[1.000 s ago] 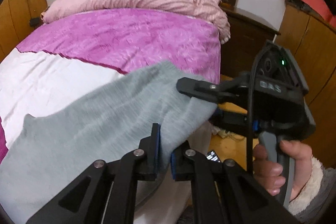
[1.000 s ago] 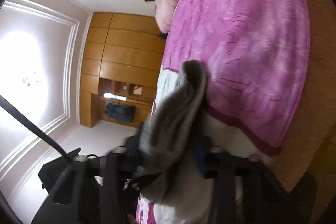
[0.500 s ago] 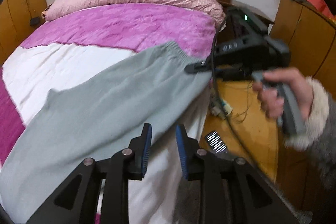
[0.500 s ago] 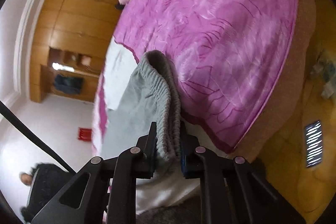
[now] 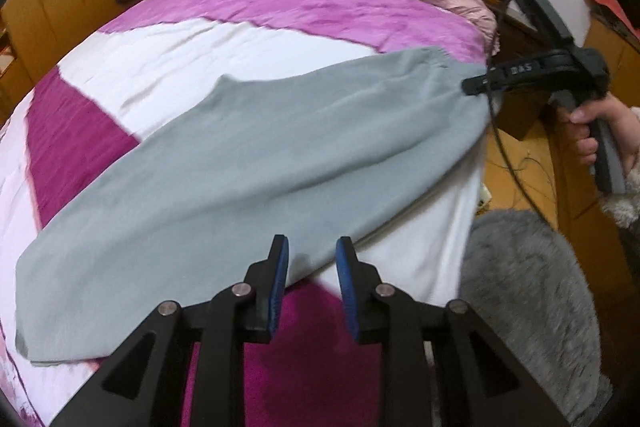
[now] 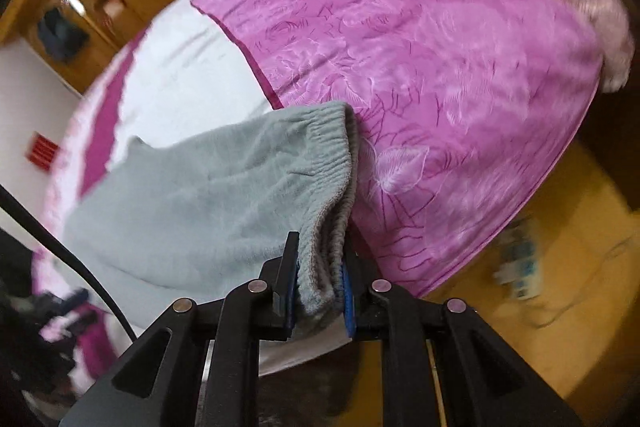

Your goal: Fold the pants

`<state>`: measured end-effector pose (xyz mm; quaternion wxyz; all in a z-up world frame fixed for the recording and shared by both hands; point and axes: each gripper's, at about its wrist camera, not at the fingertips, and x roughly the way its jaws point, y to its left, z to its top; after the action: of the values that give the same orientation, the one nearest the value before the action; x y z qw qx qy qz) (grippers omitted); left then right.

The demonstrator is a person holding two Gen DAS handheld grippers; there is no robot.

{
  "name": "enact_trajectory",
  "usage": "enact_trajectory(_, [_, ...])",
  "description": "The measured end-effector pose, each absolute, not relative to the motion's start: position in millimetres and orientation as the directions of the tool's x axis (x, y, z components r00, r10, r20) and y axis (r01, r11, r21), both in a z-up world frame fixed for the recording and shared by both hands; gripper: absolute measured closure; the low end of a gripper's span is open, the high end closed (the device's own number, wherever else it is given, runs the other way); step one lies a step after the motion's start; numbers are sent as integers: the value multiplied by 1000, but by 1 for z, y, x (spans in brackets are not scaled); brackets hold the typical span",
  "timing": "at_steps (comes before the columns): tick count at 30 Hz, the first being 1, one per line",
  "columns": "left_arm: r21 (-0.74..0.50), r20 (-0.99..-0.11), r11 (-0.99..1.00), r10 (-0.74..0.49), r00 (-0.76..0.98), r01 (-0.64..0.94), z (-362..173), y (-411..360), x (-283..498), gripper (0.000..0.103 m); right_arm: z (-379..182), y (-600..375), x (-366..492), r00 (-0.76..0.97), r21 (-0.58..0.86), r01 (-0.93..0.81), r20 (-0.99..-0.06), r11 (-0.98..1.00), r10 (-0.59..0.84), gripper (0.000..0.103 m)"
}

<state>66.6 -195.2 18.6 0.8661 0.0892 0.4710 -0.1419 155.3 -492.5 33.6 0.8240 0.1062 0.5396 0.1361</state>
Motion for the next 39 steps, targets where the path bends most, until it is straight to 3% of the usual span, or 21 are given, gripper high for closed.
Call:
enact_trajectory(12, [-75, -812, 963, -211, 545, 261, 33, -130, 76, 78, 85, -437, 148, 503, 69, -184, -850, 981, 154, 87])
enact_trajectory(16, [-223, -782, 954, -299, 547, 202, 41, -129, 99, 78, 108, -423, 142, 573, 48, -202, -804, 978, 158, 87])
enact_trajectory(19, [-206, -778, 962, -271, 567, 178, 34, -142, 113, 78, 122, -415, 136, 595, 42, -227, -785, 973, 173, 87])
enact_trajectory(22, [-185, -872, 965, -248, 422, 185, -12, -160, 127, 80, 136, -410, 135, 594, 97, -226, -775, 969, 216, 87])
enact_trajectory(25, [-112, -853, 975, -194, 485, 193, -3, -169, 115, 80, 156, -398, 133, 607, 106, -268, -754, 958, 253, 87])
enact_trajectory(29, [-159, -794, 969, -239, 559, 187, 17, -167, 104, 80, 171, -381, 128, 632, 55, -315, -733, 948, 252, 87])
enact_trajectory(33, [-172, -843, 976, -216, 493, 134, -15, -164, 118, 80, 175, -370, 123, 624, 68, -335, -731, 940, 275, 87])
enact_trajectory(39, [-261, -809, 952, -305, 504, 157, 17, -135, 96, 80, 190, -345, 116, 629, 11, -381, -730, 925, 268, 87])
